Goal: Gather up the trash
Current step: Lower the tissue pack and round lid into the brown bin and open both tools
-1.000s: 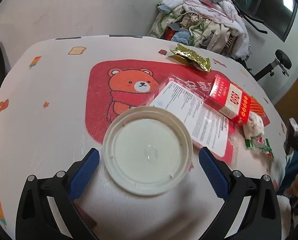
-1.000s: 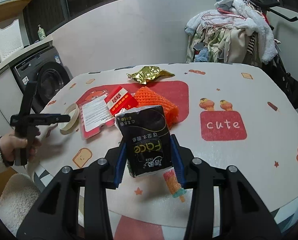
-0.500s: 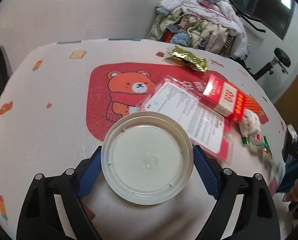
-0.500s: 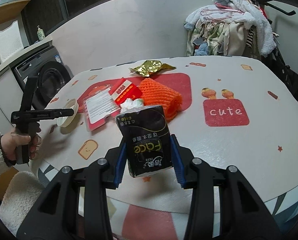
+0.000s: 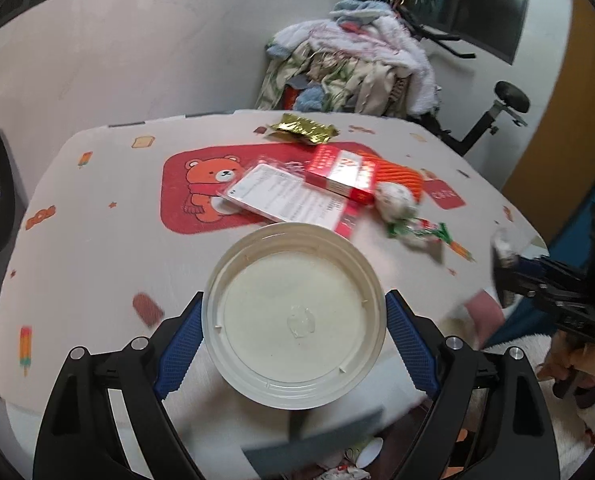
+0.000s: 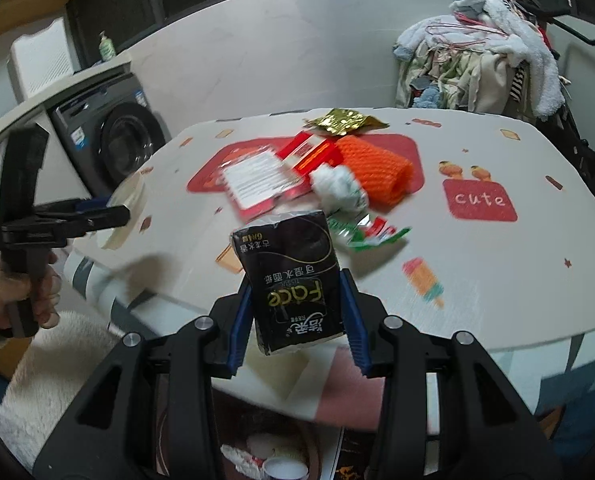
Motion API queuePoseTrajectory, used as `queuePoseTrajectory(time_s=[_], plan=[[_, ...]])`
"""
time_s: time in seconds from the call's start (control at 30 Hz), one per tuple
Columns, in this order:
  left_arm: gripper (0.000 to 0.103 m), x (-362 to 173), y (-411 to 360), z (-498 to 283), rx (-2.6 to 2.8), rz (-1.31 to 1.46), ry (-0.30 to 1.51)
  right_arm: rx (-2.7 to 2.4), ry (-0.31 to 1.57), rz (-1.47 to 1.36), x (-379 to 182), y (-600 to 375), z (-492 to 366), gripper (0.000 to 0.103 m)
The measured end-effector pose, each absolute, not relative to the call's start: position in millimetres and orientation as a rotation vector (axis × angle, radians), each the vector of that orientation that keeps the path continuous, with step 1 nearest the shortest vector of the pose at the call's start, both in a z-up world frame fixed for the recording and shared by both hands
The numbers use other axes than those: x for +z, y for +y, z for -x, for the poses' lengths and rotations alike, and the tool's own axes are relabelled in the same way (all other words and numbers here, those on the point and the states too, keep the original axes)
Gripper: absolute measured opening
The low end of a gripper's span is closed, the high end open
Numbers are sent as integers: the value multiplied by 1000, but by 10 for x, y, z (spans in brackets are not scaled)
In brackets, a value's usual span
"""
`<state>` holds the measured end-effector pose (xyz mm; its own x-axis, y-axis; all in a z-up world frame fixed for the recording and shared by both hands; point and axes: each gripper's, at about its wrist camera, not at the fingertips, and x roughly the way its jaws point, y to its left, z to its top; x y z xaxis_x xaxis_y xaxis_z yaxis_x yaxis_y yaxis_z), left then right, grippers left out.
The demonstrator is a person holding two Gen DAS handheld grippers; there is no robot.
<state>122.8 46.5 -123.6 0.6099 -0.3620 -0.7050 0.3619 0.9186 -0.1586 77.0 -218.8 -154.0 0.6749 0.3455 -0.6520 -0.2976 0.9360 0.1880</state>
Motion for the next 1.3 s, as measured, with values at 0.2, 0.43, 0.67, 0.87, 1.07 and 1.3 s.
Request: queuePoseTrajectory(time_s=[0.2,0.43,0.67,0.87,1.07,1.3], plan=[[85,-1234,482,-668,-436,6,790,393,790,-31,-1682,-2016,-437,43],[85,-1349,507,-265,-459,42,799,431,853,7,-1909,-1801,-98,43],[85,-1505,495,-40,-469,59,804,465,938,74,-2218,-1526,73,43],[85,-1608,557,13,-476,109,812,478,970,148,-2343,-1350,94,43],[85,-1666,607,8,-471,138,820,466,975,147,-2413,-1317,53,46],[85,-1704,520,16,-484,95,818,426,903,128,-2340,-1380,53,64]])
